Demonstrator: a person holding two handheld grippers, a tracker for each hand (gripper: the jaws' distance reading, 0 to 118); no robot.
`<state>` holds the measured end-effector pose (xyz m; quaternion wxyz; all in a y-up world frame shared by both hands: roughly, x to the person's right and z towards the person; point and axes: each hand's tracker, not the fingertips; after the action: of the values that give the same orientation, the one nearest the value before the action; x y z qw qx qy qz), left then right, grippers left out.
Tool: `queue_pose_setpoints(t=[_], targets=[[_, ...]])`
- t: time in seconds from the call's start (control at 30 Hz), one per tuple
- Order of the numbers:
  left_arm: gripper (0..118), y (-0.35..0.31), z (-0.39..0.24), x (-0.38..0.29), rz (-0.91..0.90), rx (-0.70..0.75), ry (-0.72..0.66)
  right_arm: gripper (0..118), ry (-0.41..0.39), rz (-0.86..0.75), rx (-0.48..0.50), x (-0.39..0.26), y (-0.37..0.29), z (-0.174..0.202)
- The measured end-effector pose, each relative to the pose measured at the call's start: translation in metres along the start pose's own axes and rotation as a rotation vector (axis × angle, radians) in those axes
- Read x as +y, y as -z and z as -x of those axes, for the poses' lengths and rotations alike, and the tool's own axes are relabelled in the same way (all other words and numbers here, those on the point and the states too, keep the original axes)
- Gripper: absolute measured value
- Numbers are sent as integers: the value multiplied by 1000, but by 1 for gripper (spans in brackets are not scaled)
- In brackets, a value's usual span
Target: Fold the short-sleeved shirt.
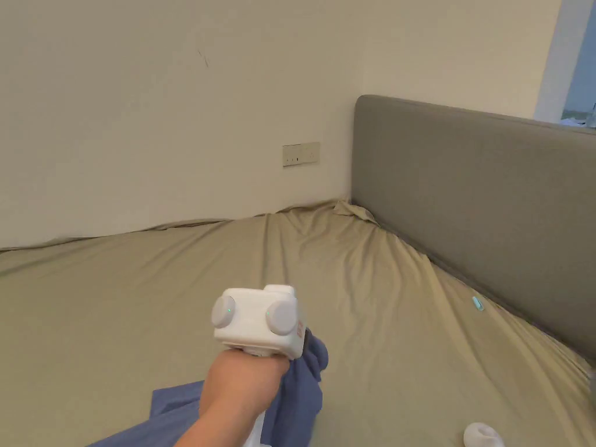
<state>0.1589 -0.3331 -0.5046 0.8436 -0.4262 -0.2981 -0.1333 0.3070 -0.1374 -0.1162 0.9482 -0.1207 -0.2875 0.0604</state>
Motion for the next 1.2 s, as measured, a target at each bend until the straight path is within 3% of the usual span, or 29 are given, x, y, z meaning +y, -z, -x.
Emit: queue_pose_setpoints(t=[0.17, 0.2, 0.23, 0.27, 0.3, 0.37, 0.43, 0.5, 0.6, 0.73, 0.77, 0.8, 0.87, 0.93, 0.97, 1.2], targets=[[2, 76, -33, -53, 192, -13, -15, 2, -15, 27, 0, -9, 9, 0], [9, 85, -36, -60, 202, 15, -11, 2, -16, 34, 7, -11, 11, 2], [45, 92, -37, -64, 197, 29, -7, 2, -20, 39, 13, -13, 15, 4], [98, 98, -37, -67, 191, 25, -7, 2, -24, 43, 23, -13, 17, 6], [118, 99, -38, -68, 181, 22, -4, 2, -28, 43, 36, -13, 18, 8], [116, 78, -26, -66, 176, -175, -33, 2, -31, 38, 53, -12, 20, 13], [116, 44, -2, -45, 53, -223, -185, 2, -22, 16, 77, -11, 20, 18], [116, -15, 28, -31, -95, -297, -201, 2, 10, -33, 115, -8, 19, 22], [117, -126, 83, -36, -337, -220, -169, 2, 47, -97, 168, -6, 18, 38], [115, -252, 137, -102, -511, 111, -135, 2, 106, -127, 273, -13, 20, 74], [109, -272, 148, -125, -541, 216, -164, 2, 116, -118, 315, -18, 24, 85], [84, -286, 158, -150, -547, 283, -193, 2, 121, -102, 353, -23, 27, 97], [0, -299, 162, -194, -526, 370, -233, 2, 132, -78, 412, -35, 31, 122], [0, -301, 166, -230, -469, 422, -334, 2, 126, -42, 466, -45, 35, 148], [0, -293, 185, -241, -389, 359, -392, 2, 120, -18, 488, -47, 38, 161], [0, -254, 257, -246, -317, 336, -462, 2, 69, -7, 579, -41, 44, 214]])
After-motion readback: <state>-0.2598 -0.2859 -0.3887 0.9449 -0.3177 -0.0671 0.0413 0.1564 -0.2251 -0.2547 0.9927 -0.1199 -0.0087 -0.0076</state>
